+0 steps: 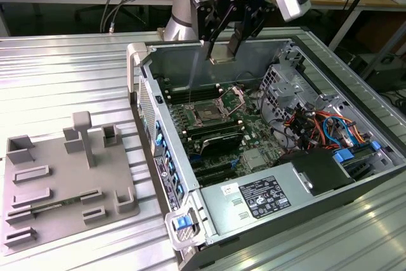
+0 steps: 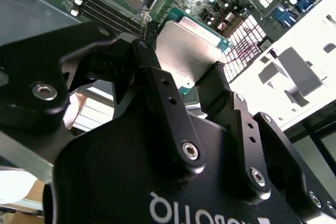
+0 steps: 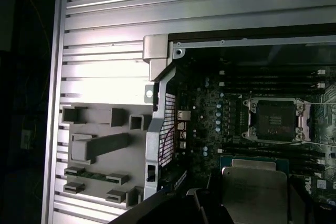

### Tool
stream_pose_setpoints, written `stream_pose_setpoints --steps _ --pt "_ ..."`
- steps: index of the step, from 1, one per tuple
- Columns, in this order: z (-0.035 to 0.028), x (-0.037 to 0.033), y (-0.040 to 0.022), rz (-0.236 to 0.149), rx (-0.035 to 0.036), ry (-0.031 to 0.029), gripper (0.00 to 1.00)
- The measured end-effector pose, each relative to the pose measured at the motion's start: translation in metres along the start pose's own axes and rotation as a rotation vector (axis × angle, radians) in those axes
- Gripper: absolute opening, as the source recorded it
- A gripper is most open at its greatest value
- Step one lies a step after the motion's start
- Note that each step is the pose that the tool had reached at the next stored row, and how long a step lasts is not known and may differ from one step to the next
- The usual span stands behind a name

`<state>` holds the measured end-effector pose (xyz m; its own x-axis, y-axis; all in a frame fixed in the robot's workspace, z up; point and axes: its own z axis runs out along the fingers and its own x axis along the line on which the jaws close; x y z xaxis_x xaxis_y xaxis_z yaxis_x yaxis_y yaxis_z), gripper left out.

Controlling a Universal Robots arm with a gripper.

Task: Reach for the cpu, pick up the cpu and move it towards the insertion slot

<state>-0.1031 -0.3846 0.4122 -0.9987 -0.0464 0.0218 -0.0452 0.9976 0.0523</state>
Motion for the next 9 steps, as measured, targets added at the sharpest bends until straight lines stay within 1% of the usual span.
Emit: stream_pose_setpoints --steps 9 --pt "0.0002 -0.0141 0.0083 0.0 0.0 -0.0001 0.55"
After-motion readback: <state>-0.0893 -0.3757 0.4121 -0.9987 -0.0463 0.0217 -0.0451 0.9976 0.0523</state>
